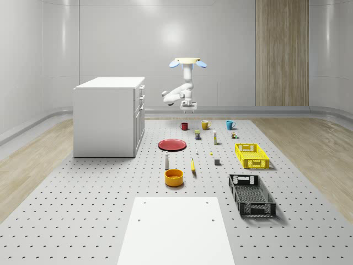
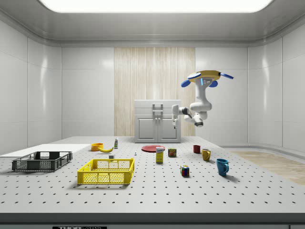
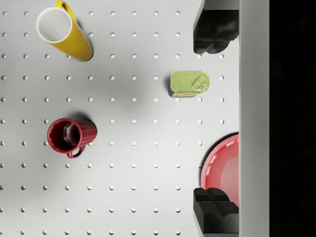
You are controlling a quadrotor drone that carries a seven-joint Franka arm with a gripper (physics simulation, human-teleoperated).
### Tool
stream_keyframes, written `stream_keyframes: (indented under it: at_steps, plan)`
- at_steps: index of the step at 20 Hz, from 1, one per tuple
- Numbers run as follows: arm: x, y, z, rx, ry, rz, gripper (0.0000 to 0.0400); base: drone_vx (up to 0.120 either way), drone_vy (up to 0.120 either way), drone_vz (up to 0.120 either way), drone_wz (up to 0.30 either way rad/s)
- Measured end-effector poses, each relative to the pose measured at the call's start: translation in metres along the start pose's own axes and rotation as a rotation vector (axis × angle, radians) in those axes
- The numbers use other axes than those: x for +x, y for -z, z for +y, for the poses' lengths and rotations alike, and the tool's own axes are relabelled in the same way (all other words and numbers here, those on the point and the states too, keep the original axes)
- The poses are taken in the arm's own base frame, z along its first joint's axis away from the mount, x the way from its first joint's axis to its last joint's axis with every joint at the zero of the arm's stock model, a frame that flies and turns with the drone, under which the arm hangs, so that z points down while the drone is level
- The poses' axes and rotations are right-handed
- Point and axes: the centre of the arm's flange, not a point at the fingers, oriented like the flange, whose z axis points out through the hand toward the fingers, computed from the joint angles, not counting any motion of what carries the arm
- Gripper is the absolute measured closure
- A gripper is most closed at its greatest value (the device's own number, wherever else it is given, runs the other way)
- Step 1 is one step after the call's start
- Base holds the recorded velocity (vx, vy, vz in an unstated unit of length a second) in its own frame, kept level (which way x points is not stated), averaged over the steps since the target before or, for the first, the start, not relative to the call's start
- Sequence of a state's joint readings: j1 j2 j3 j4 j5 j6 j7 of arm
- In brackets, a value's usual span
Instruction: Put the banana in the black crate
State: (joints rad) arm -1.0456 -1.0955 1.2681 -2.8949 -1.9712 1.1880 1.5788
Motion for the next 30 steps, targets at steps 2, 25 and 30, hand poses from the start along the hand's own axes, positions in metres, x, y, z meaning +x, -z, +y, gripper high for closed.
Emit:
stream_keyframes:
  at_steps: [2, 25, 30]
  plan:
    - [-0.0002, 0.0000, -0.0002, -0.002, 0.000, 0.002, 0.0000, 0.120, 0.000, 0.000, 0.000]
    - [-0.0006, 0.0001, -0.0006, -0.006, 0.000, 0.007, 0.0000, 0.120, 0.000, 0.000, 0.000]
    - [-0.0006, 0.0001, -0.0006, -0.006, 0.000, 0.007, 0.0000, 0.120, 0.000, 0.000, 0.000]
